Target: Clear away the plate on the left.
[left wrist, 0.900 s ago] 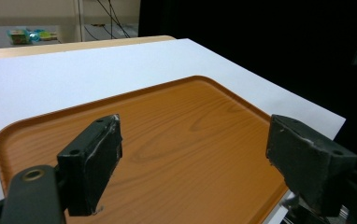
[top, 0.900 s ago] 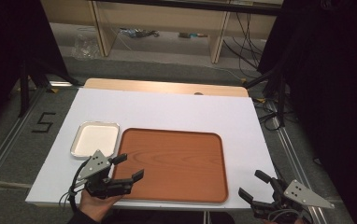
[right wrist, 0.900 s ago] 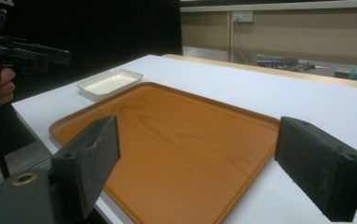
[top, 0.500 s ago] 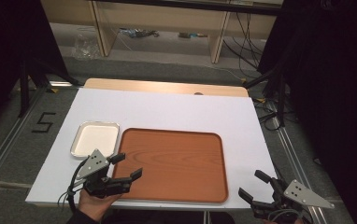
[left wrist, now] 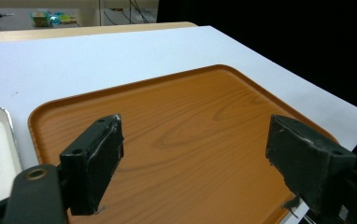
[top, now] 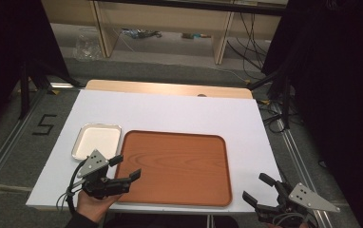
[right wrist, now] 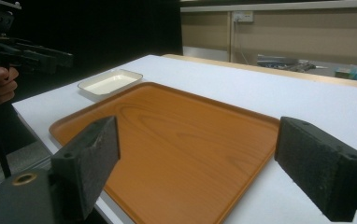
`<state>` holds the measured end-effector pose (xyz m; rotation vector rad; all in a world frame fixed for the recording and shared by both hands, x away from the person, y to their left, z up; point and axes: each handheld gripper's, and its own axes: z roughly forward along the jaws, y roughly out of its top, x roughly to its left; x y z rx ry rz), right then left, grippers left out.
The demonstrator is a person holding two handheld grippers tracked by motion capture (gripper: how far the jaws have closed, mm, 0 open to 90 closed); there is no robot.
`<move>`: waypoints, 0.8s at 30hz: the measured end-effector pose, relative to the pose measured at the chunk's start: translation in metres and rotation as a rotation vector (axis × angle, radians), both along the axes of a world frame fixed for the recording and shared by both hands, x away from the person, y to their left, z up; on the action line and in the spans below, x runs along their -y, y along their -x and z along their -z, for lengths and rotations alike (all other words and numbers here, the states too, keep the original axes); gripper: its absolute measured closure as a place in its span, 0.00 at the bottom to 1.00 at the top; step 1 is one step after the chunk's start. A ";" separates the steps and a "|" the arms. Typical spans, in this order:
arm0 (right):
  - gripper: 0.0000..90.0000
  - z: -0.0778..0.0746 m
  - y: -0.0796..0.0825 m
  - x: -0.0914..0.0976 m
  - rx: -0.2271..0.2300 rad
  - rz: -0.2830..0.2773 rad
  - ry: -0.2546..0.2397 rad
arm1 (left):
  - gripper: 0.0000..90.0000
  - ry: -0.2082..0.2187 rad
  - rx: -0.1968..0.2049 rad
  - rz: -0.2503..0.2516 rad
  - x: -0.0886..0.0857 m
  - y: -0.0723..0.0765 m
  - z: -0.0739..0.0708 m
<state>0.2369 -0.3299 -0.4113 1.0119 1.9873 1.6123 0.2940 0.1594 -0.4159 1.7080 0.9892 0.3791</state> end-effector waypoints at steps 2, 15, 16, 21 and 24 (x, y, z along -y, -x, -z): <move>0.17 0.000 0.000 0.000 -0.005 0.003 0.006 | 0.21 -0.003 -0.012 -0.012 -0.003 -0.002 0.001; 0.17 -0.001 -0.001 0.002 0.025 0.006 0.026 | 0.25 -0.047 -0.064 -0.060 -0.019 -0.014 0.005; 0.17 0.000 -0.001 0.002 0.029 0.006 0.027 | 0.26 -0.047 -0.068 -0.063 -0.020 -0.014 0.006; 0.17 -0.001 -0.001 0.002 0.023 0.005 0.027 | 0.27 -0.082 -0.076 -0.089 -0.027 -0.020 0.007; 0.17 -0.001 -0.001 0.002 0.026 0.005 0.025 | 0.29 -0.088 -0.083 -0.108 -0.031 -0.022 0.007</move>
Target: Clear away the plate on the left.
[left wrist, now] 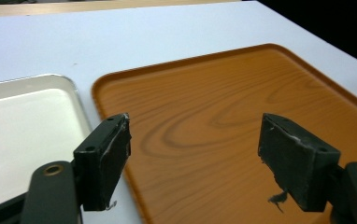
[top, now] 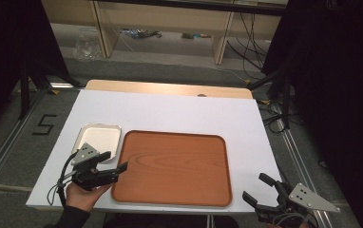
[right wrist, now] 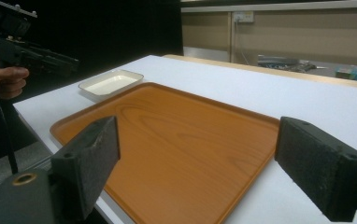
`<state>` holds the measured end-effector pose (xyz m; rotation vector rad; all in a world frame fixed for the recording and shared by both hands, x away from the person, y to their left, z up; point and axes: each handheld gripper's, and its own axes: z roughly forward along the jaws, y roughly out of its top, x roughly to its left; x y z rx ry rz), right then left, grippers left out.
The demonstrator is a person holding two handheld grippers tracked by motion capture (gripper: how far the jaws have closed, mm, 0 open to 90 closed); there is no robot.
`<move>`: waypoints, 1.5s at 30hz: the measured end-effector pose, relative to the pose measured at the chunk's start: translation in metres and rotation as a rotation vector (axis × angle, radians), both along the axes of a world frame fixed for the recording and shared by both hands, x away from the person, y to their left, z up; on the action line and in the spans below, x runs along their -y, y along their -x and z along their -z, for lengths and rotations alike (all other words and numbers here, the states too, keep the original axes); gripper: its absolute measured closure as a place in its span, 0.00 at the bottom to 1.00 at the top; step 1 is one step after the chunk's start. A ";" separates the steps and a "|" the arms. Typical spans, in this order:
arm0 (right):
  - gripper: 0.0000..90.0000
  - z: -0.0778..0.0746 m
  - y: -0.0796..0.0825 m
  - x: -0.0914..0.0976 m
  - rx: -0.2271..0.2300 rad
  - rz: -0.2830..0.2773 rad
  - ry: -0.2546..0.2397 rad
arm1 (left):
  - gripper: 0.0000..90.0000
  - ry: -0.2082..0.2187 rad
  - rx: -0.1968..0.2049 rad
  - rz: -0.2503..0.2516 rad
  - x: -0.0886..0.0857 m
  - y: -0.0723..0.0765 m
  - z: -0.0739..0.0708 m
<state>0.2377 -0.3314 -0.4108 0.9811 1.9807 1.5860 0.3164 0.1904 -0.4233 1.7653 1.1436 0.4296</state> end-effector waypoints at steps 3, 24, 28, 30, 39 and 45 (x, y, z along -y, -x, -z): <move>0.17 0.000 0.000 0.000 -0.001 0.000 0.000 | 0.29 0.001 -0.018 -0.030 -0.010 -0.007 0.002; 0.17 0.000 0.000 0.000 -0.001 0.000 -0.003 | 0.26 -0.022 -0.071 -0.166 -0.048 -0.038 0.012; 0.17 0.000 0.000 0.000 -0.004 0.001 -0.001 | 0.23 -0.038 -0.079 -0.198 -0.053 -0.043 0.014; 0.17 0.000 0.000 0.000 -0.004 0.000 -0.001 | 0.22 -0.053 -0.079 -0.210 -0.055 -0.046 0.015; 0.17 0.000 0.000 0.000 -0.003 0.006 -0.005 | 0.21 -0.068 -0.105 -0.263 -0.070 -0.062 0.021; 0.17 0.000 0.001 0.000 -0.005 0.006 -0.005 | 0.22 -0.113 -0.140 -0.291 -0.081 -0.077 0.026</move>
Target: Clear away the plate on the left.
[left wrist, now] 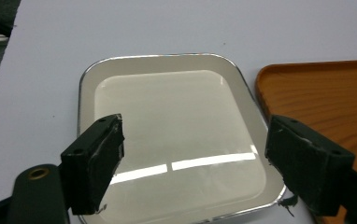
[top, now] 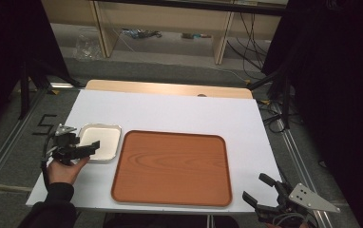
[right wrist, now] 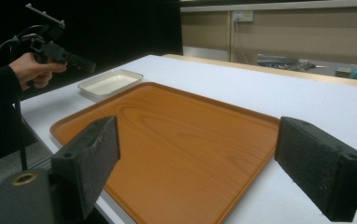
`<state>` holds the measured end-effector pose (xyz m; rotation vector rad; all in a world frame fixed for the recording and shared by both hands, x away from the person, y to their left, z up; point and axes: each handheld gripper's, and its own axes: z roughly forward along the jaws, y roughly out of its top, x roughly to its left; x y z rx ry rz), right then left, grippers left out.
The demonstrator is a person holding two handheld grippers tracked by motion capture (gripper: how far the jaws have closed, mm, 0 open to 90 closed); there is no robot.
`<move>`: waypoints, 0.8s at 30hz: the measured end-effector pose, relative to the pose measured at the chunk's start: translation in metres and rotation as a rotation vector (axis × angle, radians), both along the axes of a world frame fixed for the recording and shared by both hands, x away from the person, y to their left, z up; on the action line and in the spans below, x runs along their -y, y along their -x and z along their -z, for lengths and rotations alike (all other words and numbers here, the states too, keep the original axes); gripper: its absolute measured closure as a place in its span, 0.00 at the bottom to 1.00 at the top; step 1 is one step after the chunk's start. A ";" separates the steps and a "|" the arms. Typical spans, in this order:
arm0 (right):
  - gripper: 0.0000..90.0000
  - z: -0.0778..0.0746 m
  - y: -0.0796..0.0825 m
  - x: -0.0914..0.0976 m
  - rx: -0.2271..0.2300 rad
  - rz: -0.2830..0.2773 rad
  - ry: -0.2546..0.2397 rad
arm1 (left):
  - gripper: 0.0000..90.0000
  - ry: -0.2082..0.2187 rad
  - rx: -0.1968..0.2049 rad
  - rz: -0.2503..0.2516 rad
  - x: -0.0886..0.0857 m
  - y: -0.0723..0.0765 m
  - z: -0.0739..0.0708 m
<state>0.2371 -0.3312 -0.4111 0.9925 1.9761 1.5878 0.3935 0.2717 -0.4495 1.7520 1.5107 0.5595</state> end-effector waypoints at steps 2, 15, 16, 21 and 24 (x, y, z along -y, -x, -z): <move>0.17 0.000 0.000 0.000 0.001 -0.001 0.000 | 0.22 -0.018 -0.014 -0.005 -0.004 -0.004 0.002; 0.17 0.001 -0.002 0.000 0.040 0.009 -0.005 | 0.29 0.001 -0.073 -0.090 -0.033 -0.027 0.014; 0.17 0.001 -0.002 0.000 0.030 -0.017 -0.014 | 0.29 0.002 -0.081 -0.105 -0.037 -0.030 0.016; 0.17 0.001 -0.001 0.000 0.009 -0.023 -0.021 | 0.33 0.005 -0.098 -0.125 -0.041 -0.034 0.020; 0.17 0.000 0.000 0.000 -0.004 -0.014 -0.001 | 0.37 -0.004 -0.113 -0.124 -0.043 -0.038 0.024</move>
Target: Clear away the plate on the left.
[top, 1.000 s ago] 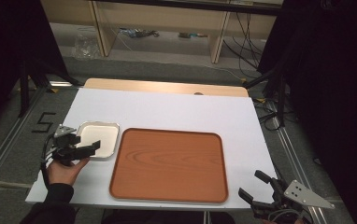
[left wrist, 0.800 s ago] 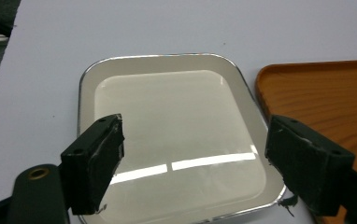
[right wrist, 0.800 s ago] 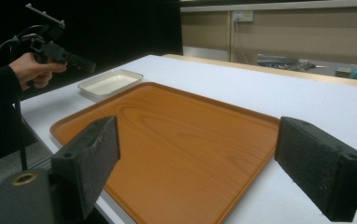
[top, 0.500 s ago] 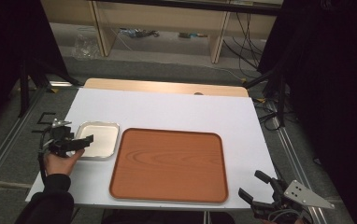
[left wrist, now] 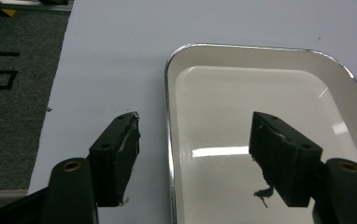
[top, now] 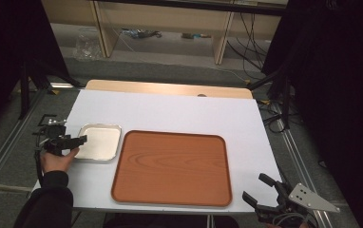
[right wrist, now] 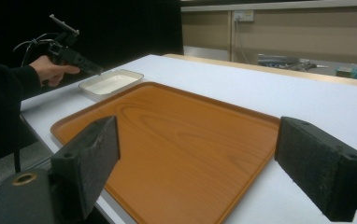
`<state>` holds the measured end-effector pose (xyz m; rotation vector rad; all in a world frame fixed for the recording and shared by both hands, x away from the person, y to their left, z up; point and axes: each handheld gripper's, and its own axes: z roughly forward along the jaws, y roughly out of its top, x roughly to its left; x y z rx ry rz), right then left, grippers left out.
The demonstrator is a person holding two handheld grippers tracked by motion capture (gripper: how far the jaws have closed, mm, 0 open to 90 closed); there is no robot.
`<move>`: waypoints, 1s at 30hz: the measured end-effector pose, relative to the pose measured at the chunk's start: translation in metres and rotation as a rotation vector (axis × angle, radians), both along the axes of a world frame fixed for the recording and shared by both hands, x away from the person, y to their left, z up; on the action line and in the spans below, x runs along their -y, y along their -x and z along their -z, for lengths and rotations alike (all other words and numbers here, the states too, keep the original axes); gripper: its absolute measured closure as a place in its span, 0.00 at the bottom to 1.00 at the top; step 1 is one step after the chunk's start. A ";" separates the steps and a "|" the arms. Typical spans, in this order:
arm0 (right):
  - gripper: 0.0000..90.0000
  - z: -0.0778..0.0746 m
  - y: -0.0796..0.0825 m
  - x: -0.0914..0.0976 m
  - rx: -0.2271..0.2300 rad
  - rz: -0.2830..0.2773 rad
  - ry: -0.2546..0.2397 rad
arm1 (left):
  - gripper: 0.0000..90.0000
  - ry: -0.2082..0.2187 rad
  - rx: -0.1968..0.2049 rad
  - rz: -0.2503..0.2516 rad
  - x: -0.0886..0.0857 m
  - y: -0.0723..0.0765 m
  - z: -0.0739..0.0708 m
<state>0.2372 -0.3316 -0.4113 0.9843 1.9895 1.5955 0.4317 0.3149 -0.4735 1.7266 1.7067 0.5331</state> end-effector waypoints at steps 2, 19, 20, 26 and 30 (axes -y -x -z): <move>0.17 0.001 -0.001 -0.001 0.011 -0.009 -0.021 | 0.40 -0.001 -0.003 -0.002 0.000 -0.001 0.001; 0.17 0.002 -0.001 -0.001 0.019 0.006 -0.035 | 0.84 0.059 -0.096 -0.008 -0.008 -0.017 0.013; 0.17 0.002 -0.001 -0.001 0.017 0.006 -0.039 | 0.86 0.077 -0.096 -0.025 -0.010 -0.017 0.014; 0.17 0.001 0.000 -0.001 0.016 0.006 -0.030 | 0.95 0.096 -0.073 -0.041 -0.013 -0.015 0.014; 0.17 0.002 -0.001 -0.001 0.017 0.006 -0.036 | 0.98 0.154 -0.016 -0.057 -0.016 -0.011 0.010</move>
